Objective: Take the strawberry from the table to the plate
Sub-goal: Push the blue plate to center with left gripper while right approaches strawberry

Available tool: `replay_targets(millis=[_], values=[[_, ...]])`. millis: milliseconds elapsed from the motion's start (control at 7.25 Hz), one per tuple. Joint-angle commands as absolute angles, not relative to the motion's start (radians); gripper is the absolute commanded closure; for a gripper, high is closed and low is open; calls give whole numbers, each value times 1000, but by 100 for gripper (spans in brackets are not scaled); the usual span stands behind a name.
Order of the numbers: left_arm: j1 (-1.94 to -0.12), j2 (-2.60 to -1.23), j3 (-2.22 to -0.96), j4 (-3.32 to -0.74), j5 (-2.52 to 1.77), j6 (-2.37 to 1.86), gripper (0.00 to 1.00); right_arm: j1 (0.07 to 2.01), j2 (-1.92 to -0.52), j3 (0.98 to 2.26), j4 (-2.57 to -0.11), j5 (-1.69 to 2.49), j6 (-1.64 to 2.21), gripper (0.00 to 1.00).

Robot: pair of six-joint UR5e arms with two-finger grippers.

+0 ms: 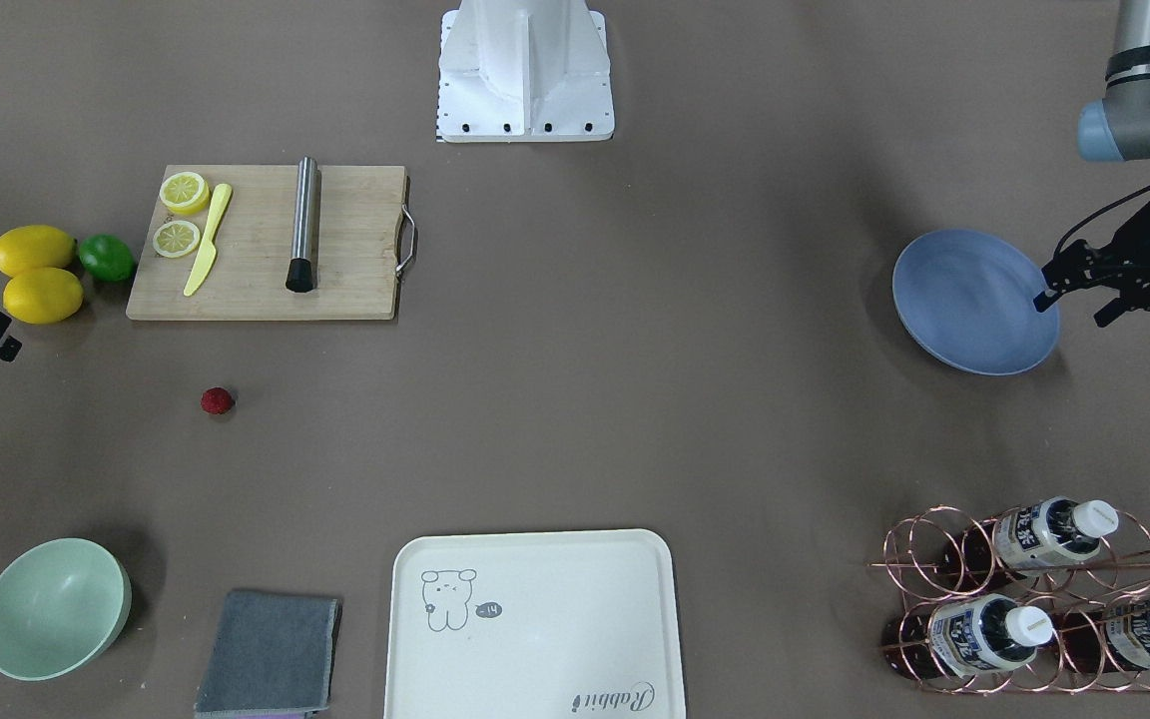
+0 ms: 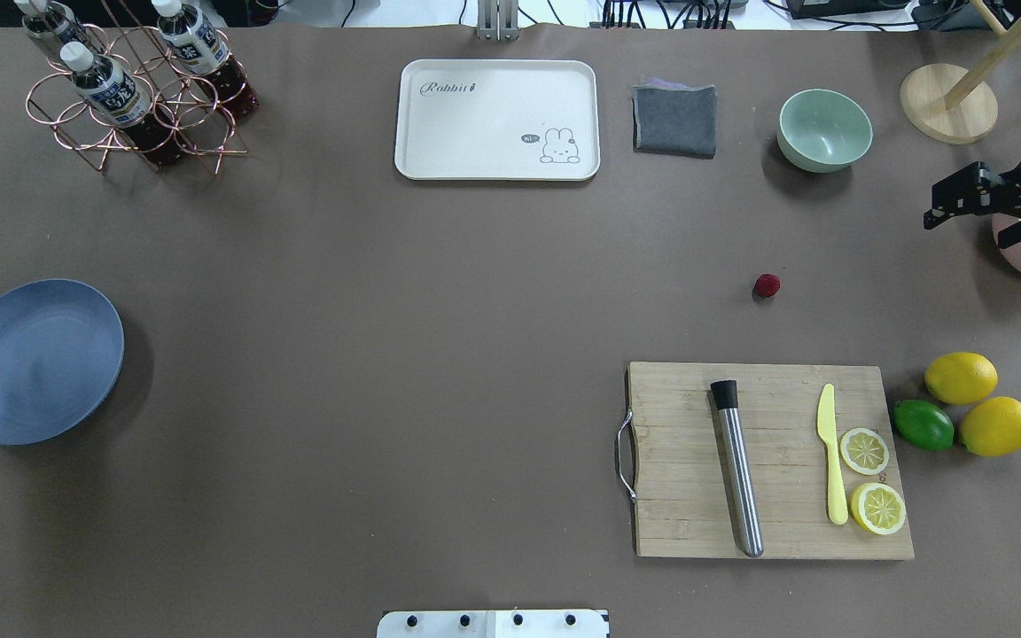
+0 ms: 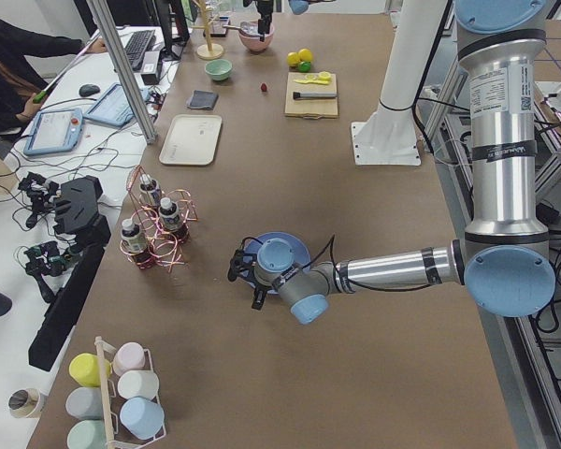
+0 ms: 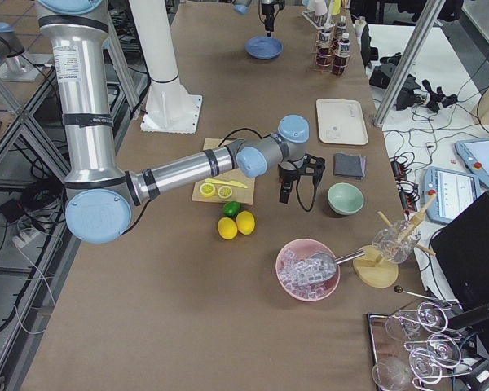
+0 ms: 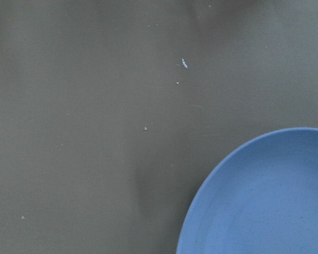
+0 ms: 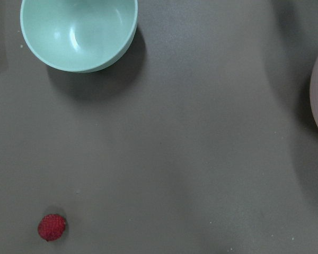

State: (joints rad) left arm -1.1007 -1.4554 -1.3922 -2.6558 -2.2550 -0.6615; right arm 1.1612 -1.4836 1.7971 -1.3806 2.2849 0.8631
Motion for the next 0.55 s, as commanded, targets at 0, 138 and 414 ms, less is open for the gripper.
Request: replay_targets(millis=[0,138,414], values=[[-1081,-1468,-1361,-2680,-2244,-667,17,1147,-1476,1795,-1381,2283,870,0],[-1063,-1477,-1333,-2704,-2243,-667,20,1143,-1474,1793,-1381,2281,870,0],[-1060,-1482,-1327,-2714,-2240,-670,80,1135,-1465,1793,-1381,2281,871,0]])
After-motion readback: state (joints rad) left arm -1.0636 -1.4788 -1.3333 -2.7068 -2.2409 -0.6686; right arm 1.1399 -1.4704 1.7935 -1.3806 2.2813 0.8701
